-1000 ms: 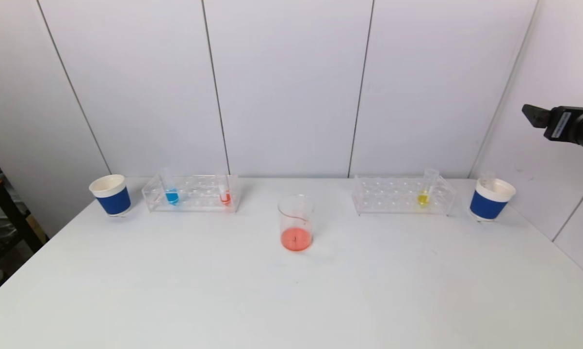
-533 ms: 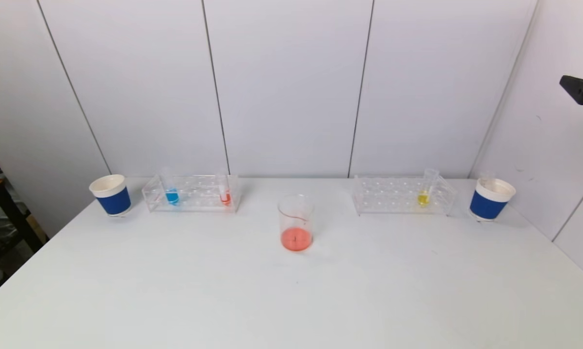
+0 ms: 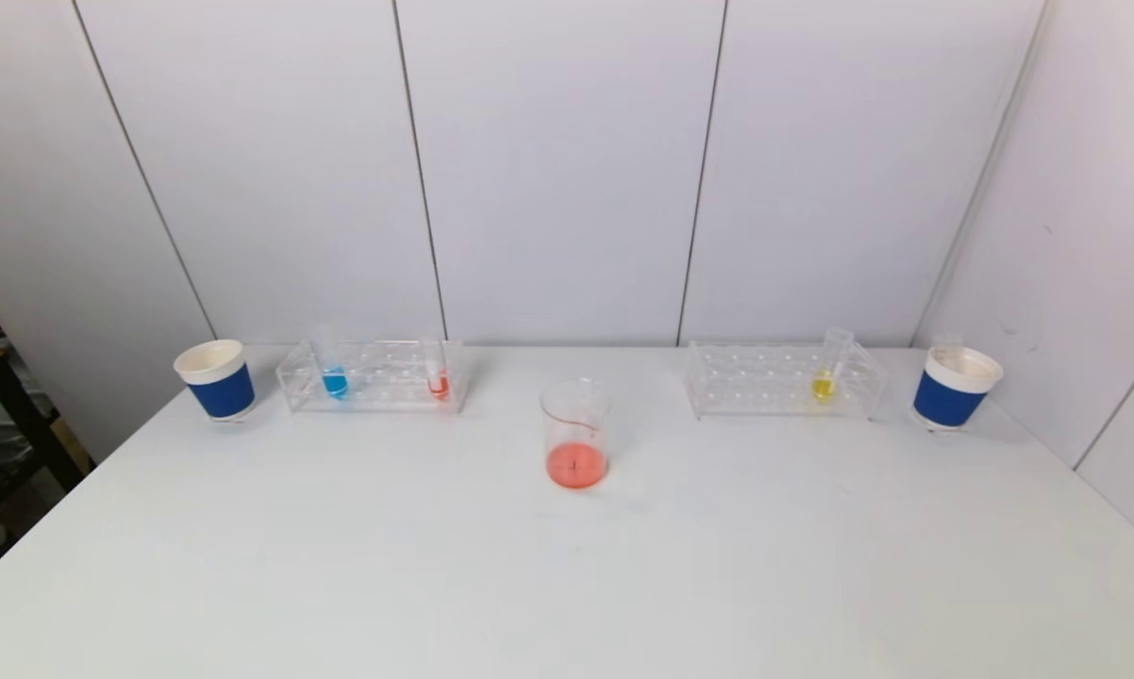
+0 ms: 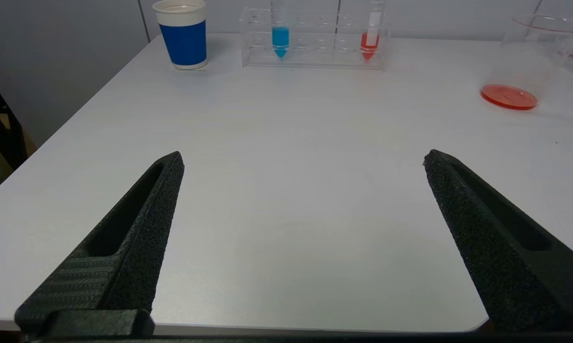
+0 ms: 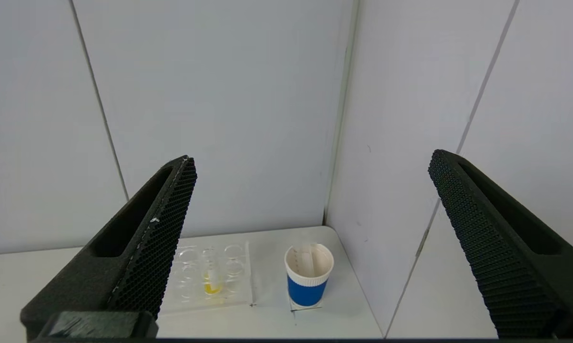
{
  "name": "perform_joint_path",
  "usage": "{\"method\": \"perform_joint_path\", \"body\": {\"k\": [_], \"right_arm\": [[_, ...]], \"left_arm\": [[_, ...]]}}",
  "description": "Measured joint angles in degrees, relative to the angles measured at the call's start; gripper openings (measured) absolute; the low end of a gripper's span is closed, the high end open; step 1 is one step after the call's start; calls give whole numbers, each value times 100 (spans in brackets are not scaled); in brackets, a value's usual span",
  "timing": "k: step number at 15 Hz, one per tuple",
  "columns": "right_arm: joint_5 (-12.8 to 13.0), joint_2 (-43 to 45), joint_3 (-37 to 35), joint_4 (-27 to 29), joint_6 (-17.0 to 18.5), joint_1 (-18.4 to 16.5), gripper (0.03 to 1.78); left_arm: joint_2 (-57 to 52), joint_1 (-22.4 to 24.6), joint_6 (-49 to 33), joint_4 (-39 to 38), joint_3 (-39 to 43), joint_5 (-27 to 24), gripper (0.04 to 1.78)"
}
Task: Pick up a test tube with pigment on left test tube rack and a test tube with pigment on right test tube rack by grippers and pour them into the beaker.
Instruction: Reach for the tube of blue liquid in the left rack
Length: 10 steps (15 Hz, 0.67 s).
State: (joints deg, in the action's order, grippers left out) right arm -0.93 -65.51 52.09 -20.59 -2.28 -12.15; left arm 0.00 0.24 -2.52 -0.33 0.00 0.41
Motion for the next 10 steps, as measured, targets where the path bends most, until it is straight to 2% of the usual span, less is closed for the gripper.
{"method": "perform_joint_path", "body": {"k": [7,10], "right_arm": [[-293,1348,-513,692,38,12,177],[-404,1907,-868,825,60,11,177]], "left_arm": [[0,0,0,0,0,0,176],[0,0,0,0,0,-1,176]]}}
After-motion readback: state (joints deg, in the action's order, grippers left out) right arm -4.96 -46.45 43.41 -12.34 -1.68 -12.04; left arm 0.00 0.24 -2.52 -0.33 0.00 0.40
